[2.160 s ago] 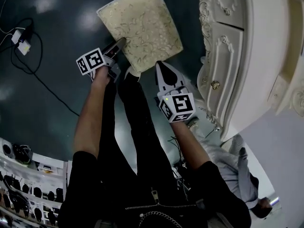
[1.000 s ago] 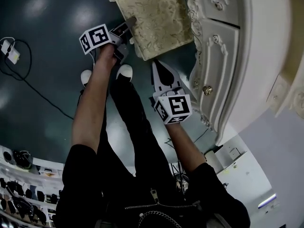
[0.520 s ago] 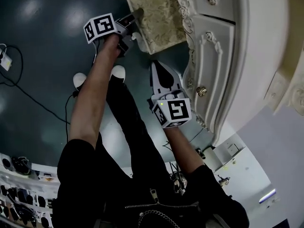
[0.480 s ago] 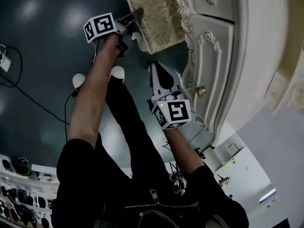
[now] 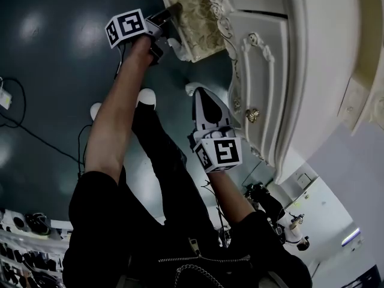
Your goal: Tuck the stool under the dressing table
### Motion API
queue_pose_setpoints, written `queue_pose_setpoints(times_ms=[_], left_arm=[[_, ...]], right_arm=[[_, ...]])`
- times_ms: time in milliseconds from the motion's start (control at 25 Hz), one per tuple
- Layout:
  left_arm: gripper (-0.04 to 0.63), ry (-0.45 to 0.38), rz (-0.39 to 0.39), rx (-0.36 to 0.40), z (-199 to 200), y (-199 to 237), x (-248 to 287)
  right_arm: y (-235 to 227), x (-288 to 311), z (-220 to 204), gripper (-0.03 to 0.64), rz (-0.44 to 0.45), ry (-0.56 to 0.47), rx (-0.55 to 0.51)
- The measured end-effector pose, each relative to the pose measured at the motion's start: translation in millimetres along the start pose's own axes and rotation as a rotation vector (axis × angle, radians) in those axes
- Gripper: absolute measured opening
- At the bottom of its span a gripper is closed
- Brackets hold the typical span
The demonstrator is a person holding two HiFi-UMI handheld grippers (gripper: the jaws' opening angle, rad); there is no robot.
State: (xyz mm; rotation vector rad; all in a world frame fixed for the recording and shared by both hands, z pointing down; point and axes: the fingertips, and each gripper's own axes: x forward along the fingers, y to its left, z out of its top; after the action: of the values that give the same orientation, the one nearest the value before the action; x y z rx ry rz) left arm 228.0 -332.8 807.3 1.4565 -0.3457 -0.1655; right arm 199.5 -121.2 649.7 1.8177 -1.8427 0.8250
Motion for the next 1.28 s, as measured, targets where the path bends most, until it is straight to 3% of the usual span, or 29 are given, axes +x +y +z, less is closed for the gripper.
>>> queue_pose_setpoints(times_ms=[240,400,560,720,840,1080,1280], left_arm=[[0.222,0.023,-0.014,0.025,7,-3,22],[0.224,0.027,0.017,0.062,15,-5,32],[0.201,0.036,0.062,0.145,13,-13,26],[0.137,0.064,0.039,0.178,9,-24,-1],[0.064,0.068,0.088,0.288,11,-34,-33],[0.032,0.103,0.271,0.566,-8,-62,-107],[0.023,0.111,0.355,0.688,-29,-94,-163]], right_arm=[[-8,0,-5,0.006,-0.030,-0.013,0.016],[-8,0,-6,0.006,-0.034,-0.021,0.019],[-3,-4,-12,0.006,-0.031,-0.008,0.038],[5,-4,-11,0.006,-0.017,-0.002,0.051],[14,-8,-3,0.006,-0.005,-0.004,0.056],[35,-24,29,0.006,0.015,-0.031,0.064],[59,-51,57,0.006,0.047,-0.047,0.073]])
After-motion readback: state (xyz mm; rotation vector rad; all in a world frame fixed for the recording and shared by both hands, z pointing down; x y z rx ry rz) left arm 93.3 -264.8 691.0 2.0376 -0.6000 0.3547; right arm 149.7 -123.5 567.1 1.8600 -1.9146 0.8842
